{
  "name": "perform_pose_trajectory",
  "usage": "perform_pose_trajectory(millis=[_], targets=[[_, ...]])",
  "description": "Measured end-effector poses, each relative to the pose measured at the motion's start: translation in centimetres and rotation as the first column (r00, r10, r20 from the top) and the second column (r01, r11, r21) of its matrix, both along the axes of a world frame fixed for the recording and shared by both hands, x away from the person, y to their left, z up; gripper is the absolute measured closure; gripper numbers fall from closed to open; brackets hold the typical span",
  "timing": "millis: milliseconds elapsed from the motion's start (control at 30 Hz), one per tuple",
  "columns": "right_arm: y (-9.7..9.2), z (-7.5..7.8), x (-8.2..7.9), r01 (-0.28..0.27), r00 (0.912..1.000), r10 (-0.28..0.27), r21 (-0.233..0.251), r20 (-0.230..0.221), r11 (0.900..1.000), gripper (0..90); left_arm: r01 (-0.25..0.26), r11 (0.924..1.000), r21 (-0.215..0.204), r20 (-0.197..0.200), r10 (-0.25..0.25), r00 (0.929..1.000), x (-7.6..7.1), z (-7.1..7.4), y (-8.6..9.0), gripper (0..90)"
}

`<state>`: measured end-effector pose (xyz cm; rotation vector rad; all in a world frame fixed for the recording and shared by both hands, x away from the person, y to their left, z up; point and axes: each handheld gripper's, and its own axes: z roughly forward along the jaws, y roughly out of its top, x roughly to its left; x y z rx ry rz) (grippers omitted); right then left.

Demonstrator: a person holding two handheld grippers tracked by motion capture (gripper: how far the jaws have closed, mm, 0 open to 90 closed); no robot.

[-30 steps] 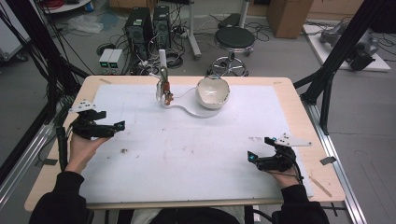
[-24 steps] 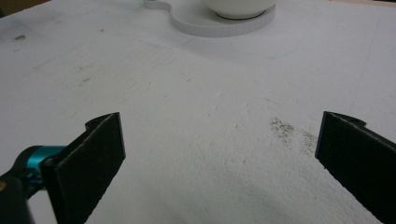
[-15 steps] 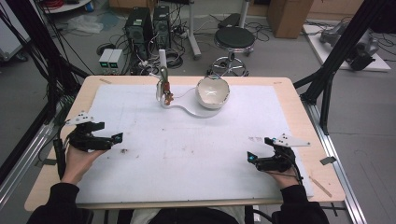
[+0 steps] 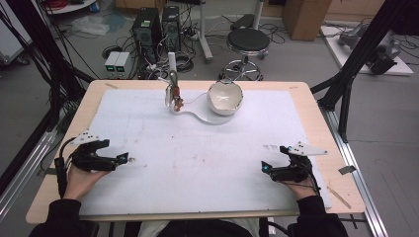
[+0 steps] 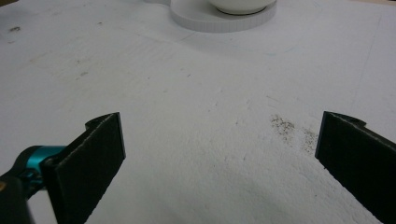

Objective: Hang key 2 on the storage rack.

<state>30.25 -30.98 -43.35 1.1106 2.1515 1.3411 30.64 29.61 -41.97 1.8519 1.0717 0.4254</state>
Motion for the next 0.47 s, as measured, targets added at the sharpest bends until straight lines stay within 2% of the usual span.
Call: perform_pose_trajectory(millis=[67,267,467], targets=[[0.0,0.0,0.0,0.001,1.0,-0.001,0.002,-0.003,1.0,0.5,0.006,0.9999,0.009,-0.018,-0.006,0.9998,-0.3,-0.5,0.0,1.7],[0.0,-0.1,-0.1,0.0,1.0,0.0,-0.008,-0.002,1.0,0.5,0.015,0.9993,0.033,-0.032,-0.014,0.9994,-1.0,-1.1,0.0,1.7],[-0.3,-0.1,-0.1,0.01,0.9999,-0.01,-0.004,-0.006,0.9999,0.5,0.012,0.9996,0.026,-0.034,-0.011,0.9994,-1.0,-1.3,0.3,1.7]])
